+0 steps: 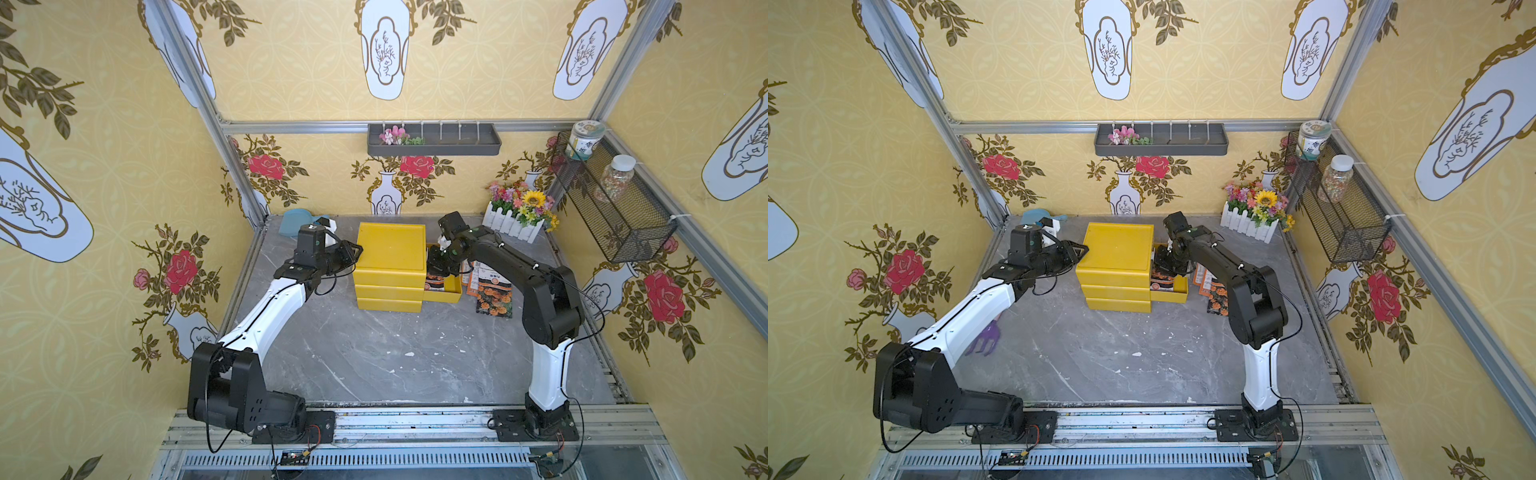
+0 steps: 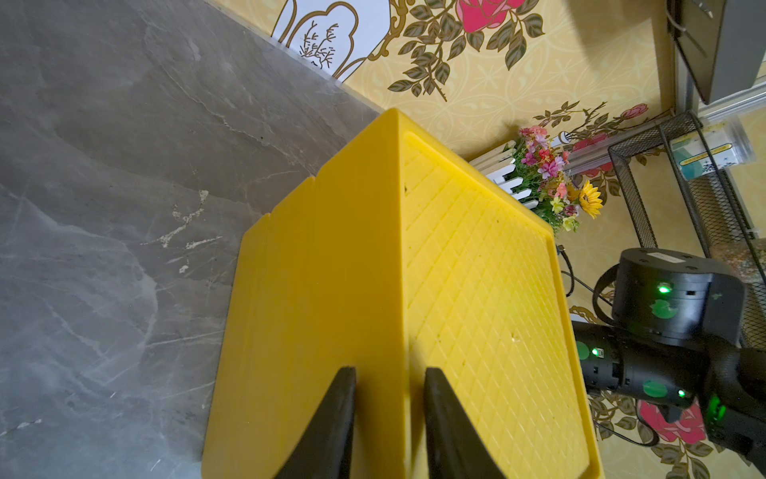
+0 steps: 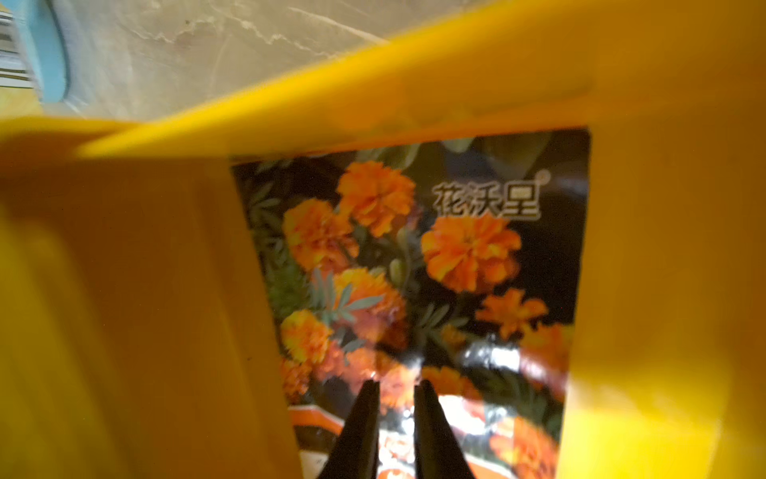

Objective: Take the seed bags out of the drawer
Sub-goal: Pick up the seed packet from the drawer.

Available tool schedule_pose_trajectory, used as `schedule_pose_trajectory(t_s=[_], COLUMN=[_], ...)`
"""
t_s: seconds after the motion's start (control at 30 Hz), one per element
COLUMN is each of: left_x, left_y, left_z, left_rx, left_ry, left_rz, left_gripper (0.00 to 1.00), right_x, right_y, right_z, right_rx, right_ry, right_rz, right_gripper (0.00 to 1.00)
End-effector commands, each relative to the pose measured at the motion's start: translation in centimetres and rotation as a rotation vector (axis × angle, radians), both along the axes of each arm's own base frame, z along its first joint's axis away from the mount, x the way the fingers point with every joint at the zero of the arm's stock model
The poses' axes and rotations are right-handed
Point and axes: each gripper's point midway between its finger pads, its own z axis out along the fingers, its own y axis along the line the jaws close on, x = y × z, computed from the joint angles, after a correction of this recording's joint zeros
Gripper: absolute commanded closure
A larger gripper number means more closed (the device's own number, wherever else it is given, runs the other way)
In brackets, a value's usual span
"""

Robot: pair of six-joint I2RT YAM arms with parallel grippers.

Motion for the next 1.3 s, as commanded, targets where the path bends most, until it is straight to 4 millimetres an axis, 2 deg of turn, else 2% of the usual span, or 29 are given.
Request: schedule_pose_trajectory(t_s=[0.0, 0.07, 0.23, 0.4, 0.93, 1.17, 1.27], left_x=[-3.6, -3.6, -3.5, -3.4, -3.4, -3.3, -3.4], left_y=[0.4, 0.4, 0.3, 0.3, 0.2, 0.2, 0.2], left_z=[-5.2, -5.2, -5.3, -5.2, -5.3, -5.2, -5.3], left_rx=[0.057, 0.057, 0.053, 0.051, 0.056, 0.055, 0.056], left_ry=[0.244, 0.243, 0.244, 0.240, 0.243, 0.240, 0.243], left_rz=[-0.024, -0.024, -0.028, -0.029, -0.040, -0.039, -0.039], left_gripper=[0.68, 0.68, 0.68, 0.68, 0.68, 0.68, 0.68], right_x=[0.1, 0.1, -0.1, -0.1, 1.0, 0.9, 0.8], right_y=[-0.2, -0.9, -3.2, -3.7, -3.5, -2.9, -2.4], right_z=[1.8, 2.1, 1.3, 0.2, -2.2, -3.1, -3.2], right_rx=[-0.017, -0.060, -0.205, -0.277, -0.338, -0.313, -0.273], right_ry=[-0.041, -0.044, -0.018, 0.007, 0.037, 0.058, 0.061], right_rz=[0.020, 0.019, -0.010, -0.005, 0.006, 0.015, 0.009], right_gripper=[0.73, 0.72, 0.59, 0.49, 0.41, 0.41, 0.45])
